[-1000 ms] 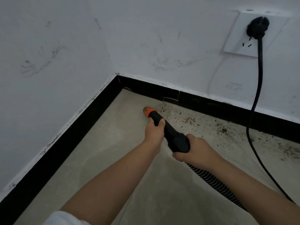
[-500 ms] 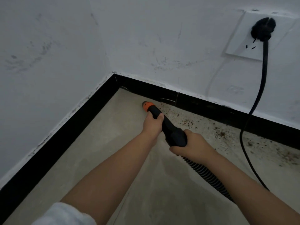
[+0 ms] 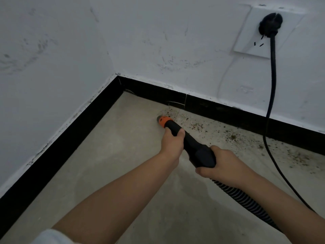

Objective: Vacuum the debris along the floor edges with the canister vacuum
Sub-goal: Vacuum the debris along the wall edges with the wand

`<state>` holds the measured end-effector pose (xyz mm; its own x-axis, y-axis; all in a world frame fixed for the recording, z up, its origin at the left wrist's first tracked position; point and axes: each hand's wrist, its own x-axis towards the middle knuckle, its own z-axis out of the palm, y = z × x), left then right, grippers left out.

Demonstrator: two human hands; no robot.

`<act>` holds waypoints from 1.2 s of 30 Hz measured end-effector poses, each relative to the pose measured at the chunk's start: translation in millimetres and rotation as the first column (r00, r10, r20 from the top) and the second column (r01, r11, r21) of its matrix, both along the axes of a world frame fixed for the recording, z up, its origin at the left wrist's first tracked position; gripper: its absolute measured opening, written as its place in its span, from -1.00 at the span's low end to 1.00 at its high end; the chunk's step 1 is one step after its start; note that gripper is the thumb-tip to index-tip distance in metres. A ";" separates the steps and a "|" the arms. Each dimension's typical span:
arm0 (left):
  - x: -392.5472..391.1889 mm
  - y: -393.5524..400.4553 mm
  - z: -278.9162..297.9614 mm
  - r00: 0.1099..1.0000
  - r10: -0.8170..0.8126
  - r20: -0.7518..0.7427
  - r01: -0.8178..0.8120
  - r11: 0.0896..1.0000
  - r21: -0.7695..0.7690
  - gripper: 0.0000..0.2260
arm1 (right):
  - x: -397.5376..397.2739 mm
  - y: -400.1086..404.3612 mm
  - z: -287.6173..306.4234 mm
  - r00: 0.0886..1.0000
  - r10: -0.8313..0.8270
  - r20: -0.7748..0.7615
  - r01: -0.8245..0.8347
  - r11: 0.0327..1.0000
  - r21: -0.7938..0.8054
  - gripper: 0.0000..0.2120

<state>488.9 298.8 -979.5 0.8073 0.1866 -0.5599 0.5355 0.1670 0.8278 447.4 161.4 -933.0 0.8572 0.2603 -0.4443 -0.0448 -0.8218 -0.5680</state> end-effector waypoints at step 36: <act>34.0 -55.9 3.6 0.993 -0.115 0.020 0.115 0.993 -0.001 -0.52 | 15.8 -46.0 1.7 0.988 -0.155 0.014 0.154 0.988 0.027 -0.69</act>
<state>522.9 243.0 -975.9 0.8342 0.0910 -0.5439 0.5348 0.1070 0.8382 463.2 115.3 -931.3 0.8952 0.1352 -0.4247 -0.1607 -0.7910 -0.5904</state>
